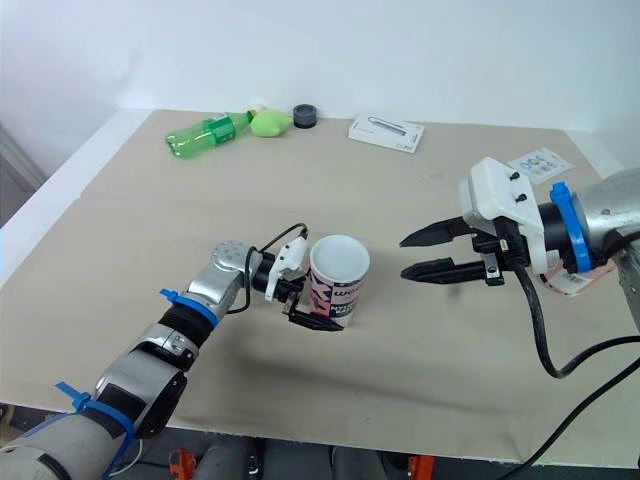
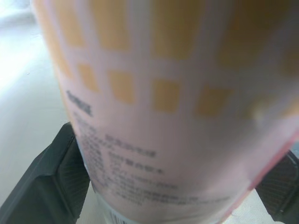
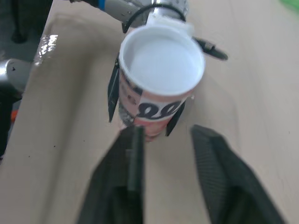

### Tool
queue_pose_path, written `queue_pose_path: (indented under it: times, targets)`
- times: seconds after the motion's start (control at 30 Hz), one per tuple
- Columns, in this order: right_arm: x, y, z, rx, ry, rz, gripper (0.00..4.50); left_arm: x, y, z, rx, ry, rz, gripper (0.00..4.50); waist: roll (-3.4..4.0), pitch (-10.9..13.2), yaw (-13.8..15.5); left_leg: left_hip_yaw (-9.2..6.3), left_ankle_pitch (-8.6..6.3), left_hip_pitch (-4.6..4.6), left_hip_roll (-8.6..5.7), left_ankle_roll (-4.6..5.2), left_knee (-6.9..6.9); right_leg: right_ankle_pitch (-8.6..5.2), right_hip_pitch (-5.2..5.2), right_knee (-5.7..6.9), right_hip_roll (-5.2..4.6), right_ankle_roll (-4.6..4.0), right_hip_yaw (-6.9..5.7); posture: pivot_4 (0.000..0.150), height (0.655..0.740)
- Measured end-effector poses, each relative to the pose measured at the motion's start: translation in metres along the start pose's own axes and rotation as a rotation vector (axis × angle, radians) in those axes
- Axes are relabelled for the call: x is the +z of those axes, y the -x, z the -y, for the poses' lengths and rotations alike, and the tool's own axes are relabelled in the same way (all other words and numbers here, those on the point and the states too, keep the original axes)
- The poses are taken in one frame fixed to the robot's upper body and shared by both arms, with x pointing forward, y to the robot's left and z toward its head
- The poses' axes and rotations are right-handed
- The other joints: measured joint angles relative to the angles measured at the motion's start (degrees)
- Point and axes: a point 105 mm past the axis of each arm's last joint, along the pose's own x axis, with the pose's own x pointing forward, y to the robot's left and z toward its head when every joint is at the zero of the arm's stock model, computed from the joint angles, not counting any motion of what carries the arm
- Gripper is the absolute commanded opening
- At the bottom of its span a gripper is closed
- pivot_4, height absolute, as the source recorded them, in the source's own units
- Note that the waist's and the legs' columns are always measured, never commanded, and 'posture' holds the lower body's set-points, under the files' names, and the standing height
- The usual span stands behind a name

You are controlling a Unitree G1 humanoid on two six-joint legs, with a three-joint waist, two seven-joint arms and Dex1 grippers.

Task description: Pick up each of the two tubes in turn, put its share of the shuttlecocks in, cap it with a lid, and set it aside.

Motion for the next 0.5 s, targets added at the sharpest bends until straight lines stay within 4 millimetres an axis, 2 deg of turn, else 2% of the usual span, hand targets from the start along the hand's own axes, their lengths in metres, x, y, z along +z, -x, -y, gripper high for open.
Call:
queue_pose_path:
  times: [0.07,0.1,0.13,0.33,0.5]
  targets:
    - [-0.008,0.002,-0.007,-0.023,-0.060,0.013,3.73,0.001,0.004,0.000,0.000,-0.007,-0.001,4.50,-0.01,0.0,0.1,-0.04,0.02,-0.02,-0.01,0.01,0.00,0.00,0.03,0.00,0.01,0.00,-0.01,0.150,0.7294]
    - [-0.015,0.002,-0.011,-0.030,-0.105,0.018,4.33,0.001,0.012,0.001,0.012,-0.016,-0.009,4.50,-0.01,0.0,0.0,-0.01,0.02,-0.02,-0.03,0.00,-0.01,0.03,0.03,0.00,0.00,-0.04,0.06,0.150,0.7294]
    - [-0.018,0.002,-0.013,-0.036,-0.121,0.016,4.48,0.001,0.015,0.001,0.017,-0.020,-0.014,4.50,-0.01,0.0,0.0,-0.01,0.02,-0.03,-0.04,0.00,-0.03,0.03,0.02,0.00,0.00,-0.05,0.08,0.150,0.7294]
    - [-0.053,-0.016,-0.042,-0.053,-0.255,-0.010,4.48,-0.006,0.045,0.018,0.062,-0.010,-0.070,4.50,-0.02,0.0,0.0,-0.05,0.01,-0.02,-0.01,0.00,-0.03,0.01,0.06,0.00,0.03,-0.06,0.05,0.150,0.7294]
    - [-0.062,-0.028,-0.044,-0.092,-0.261,-0.008,4.48,-0.006,0.066,0.025,0.121,-0.018,-0.114,4.50,-0.17,0.1,0.0,-0.01,0.08,0.09,0.04,-0.01,0.05,0.05,0.17,-0.02,0.02,0.10,0.04,0.150,0.7294]
